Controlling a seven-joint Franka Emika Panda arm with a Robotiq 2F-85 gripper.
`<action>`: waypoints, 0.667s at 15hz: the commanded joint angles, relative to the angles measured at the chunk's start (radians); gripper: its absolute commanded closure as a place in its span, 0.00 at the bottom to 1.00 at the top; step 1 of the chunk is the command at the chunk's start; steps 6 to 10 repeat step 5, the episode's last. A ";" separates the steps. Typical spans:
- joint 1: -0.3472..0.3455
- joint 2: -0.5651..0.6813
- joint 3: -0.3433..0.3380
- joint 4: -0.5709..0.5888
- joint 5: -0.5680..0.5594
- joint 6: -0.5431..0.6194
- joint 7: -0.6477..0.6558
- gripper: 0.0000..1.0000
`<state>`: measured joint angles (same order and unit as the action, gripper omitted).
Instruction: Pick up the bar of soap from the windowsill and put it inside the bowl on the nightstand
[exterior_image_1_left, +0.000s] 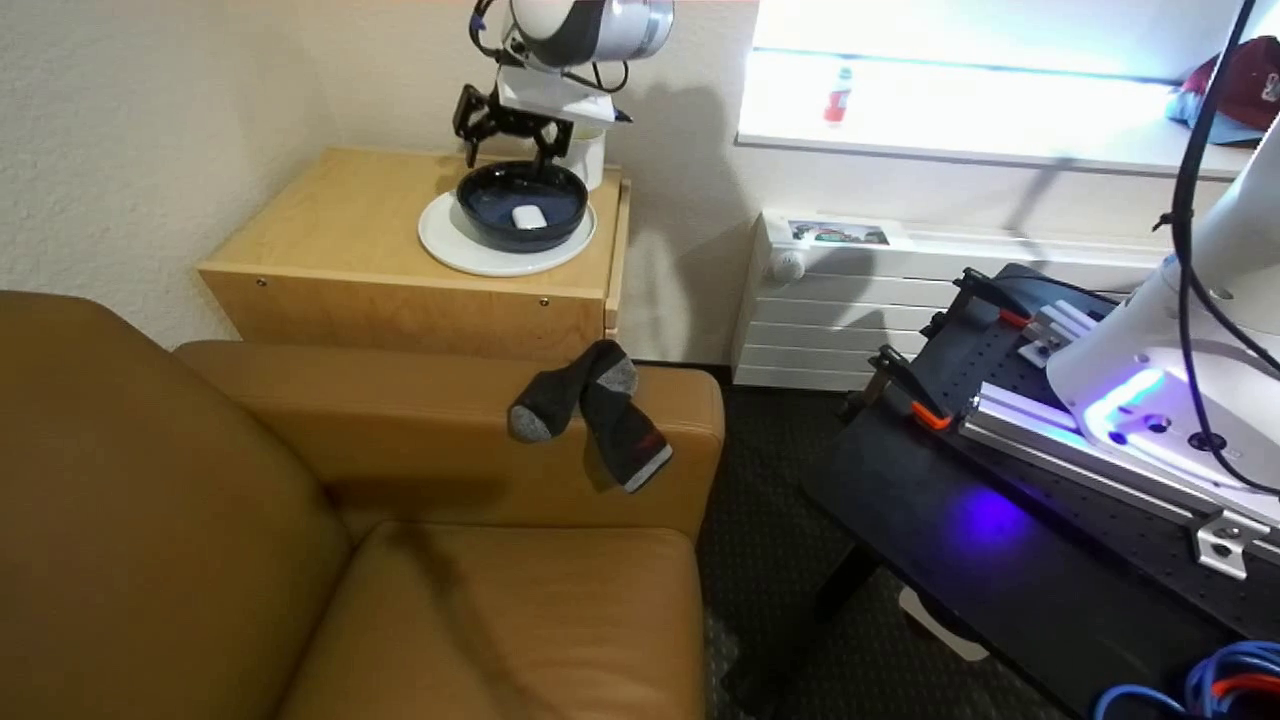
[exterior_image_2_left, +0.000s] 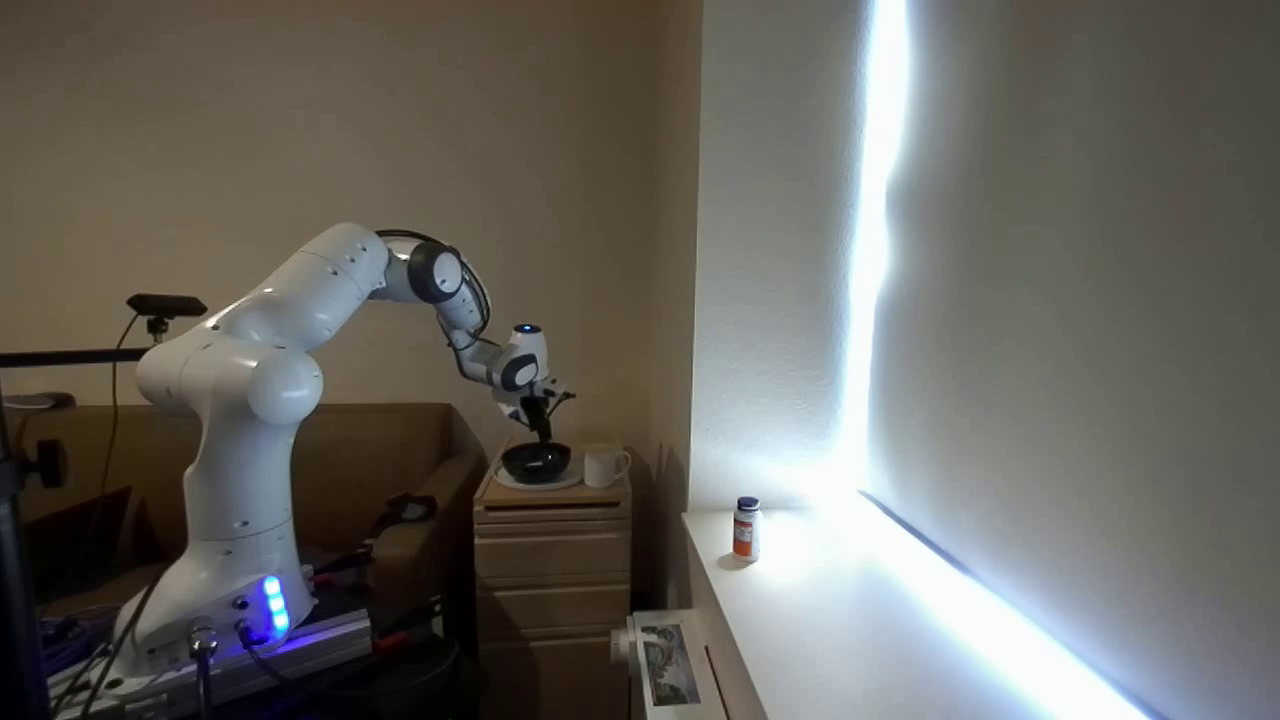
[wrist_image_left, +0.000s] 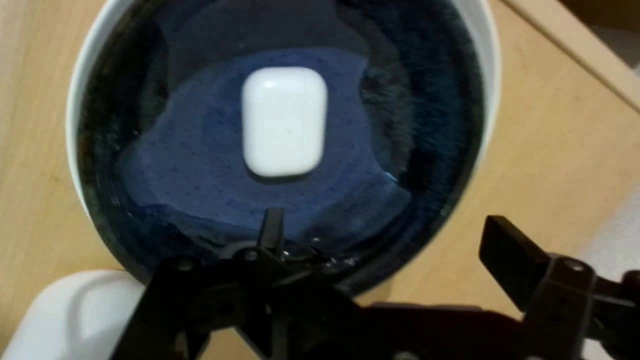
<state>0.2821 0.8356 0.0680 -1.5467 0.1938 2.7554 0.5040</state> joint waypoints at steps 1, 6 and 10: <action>-0.166 -0.208 0.212 -0.201 0.156 0.066 -0.215 0.00; -0.198 -0.224 0.277 -0.170 0.238 0.093 -0.313 0.00; -0.198 -0.224 0.277 -0.170 0.238 0.093 -0.313 0.00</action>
